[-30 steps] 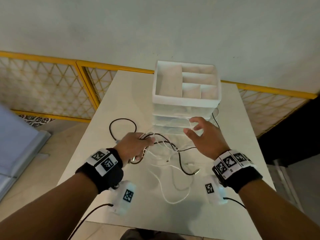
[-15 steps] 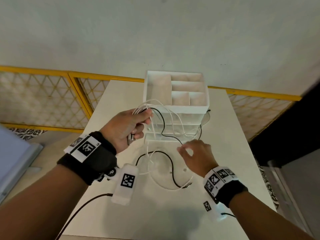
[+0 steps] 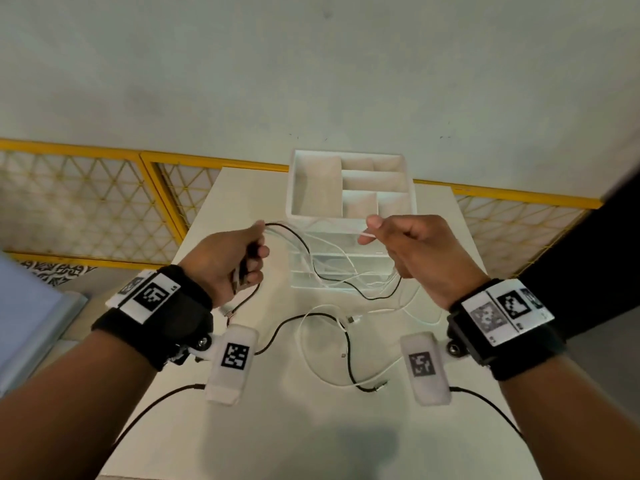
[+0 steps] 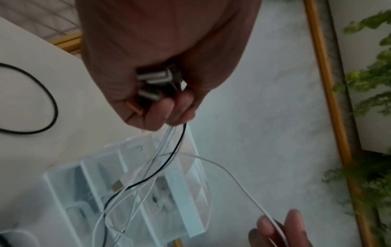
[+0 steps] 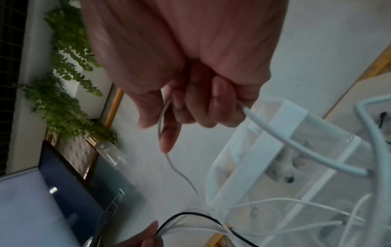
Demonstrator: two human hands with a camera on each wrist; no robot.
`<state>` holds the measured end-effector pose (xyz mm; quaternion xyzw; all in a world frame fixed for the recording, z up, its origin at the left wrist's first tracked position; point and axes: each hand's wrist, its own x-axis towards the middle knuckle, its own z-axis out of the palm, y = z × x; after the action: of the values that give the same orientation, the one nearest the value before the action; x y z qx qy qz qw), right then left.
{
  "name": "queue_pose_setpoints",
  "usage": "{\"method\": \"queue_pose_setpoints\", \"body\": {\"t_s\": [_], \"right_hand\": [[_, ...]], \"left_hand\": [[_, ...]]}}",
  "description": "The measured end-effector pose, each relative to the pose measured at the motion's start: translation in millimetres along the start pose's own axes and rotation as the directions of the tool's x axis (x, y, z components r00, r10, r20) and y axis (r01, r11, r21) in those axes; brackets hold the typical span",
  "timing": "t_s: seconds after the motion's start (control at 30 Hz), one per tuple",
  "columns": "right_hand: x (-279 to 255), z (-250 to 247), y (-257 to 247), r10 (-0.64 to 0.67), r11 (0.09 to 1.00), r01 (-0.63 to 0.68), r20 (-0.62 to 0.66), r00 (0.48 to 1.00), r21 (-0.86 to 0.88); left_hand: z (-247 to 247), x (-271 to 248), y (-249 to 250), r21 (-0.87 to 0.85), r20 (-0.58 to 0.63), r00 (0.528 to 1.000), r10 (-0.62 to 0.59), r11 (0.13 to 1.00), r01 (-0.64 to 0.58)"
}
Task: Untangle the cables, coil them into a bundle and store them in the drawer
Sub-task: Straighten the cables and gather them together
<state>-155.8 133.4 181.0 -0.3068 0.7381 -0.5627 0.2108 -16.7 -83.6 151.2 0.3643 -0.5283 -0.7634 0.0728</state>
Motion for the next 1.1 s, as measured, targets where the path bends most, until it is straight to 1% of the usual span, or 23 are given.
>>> {"method": "queue_pose_setpoints", "body": {"t_s": [0.07, 0.13, 0.17, 0.2, 0.23, 0.27, 0.33, 0.4, 0.5, 0.53, 0.6, 0.67, 0.73, 0.8, 0.87, 0.9, 0.97, 1.1], "right_hand": [[-3, -4, -9, -0.004, 0.996, 0.01, 0.066, 0.998, -0.083], [-3, 0, -15, -0.004, 0.993, 0.019, 0.127, 0.992, -0.115], [-2, 2, -17, -0.014, 0.993, 0.03, 0.133, 0.991, -0.118], [0, 4, -19, -0.036, 0.992, 0.048, 0.098, 0.994, -0.118], [3, 4, -20, -0.074, 0.991, 0.076, 0.02, 0.997, -0.114], [6, 1, -21, -0.121, 0.988, 0.113, -0.082, 0.989, -0.102], [13, -10, -19, -0.189, 0.981, 0.191, -0.268, 0.945, -0.019], [16, -21, -17, -0.206, 0.965, 0.251, -0.378, 0.903, 0.074], [16, -29, -16, -0.212, 0.942, 0.307, -0.465, 0.859, 0.138], [16, -29, -15, -0.21, 0.94, 0.309, -0.471, 0.857, 0.143], [16, -28, -13, -0.208, 0.954, 0.279, -0.429, 0.879, 0.108], [13, -23, -12, -0.19, 0.974, 0.22, -0.343, 0.92, 0.05], [11, -16, -11, -0.173, 0.984, 0.177, -0.23, 0.958, -0.006], [11, -5, -10, -0.174, 0.984, 0.17, -0.138, 0.975, -0.046], [14, 5, -10, -0.187, 0.982, 0.183, -0.098, 0.977, -0.052], [15, 8, -11, -0.186, 0.982, 0.183, -0.107, 0.977, -0.045], [21, 10, -15, -0.189, 0.982, 0.187, -0.167, 0.968, -0.028], [34, -3, -19, -0.213, 0.974, 0.226, -0.343, 0.915, 0.0]], "left_hand": [[5, 0, 0, 0.012, 0.047, 0.998, 0.046, 0.999, -0.046], [17, 0, -1, 0.068, 0.113, 0.987, 0.112, 0.99, -0.12], [24, 0, -2, 0.098, 0.112, 0.984, 0.139, 0.984, -0.151], [29, 1, -2, 0.113, 0.08, 0.984, 0.162, 0.979, -0.17], [33, 1, -2, 0.107, 0.027, 0.985, 0.169, 0.979, -0.171], [34, 2, -1, 0.083, -0.031, 0.988, 0.153, 0.985, -0.15], [28, 6, -2, 0.033, -0.103, 0.993, 0.056, 0.998, -0.053], [20, 9, -8, 0.066, -0.122, 0.992, -0.039, 0.997, 0.047], [12, 13, -22, 0.164, -0.191, 0.975, -0.114, 0.976, 0.146], [10, 15, -26, 0.167, -0.209, 0.971, -0.119, 0.974, 0.155], [8, 17, -29, 0.099, -0.205, 0.973, -0.102, 0.987, 0.125], [11, 18, -23, 0.007, -0.163, 0.985, -0.046, 0.999, 0.048], [21, 16, -11, -0.008, -0.088, 0.994, 0.071, 0.997, -0.072], [33, 12, -2, 0.035, 0.009, 0.978, 0.208, 0.978, -0.208], [45, 10, 0, 0.124, 0.121, 0.948, 0.295, 0.943, -0.31], [50, 8, -2, 0.163, 0.168, 0.936, 0.31, 0.928, -0.336], [55, 6, -10, 0.183, 0.216, 0.926, 0.308, 0.919, -0.349], [41, 3, -27, 0.16, 0.294, 0.928, 0.228, 0.946, -0.283]]}}
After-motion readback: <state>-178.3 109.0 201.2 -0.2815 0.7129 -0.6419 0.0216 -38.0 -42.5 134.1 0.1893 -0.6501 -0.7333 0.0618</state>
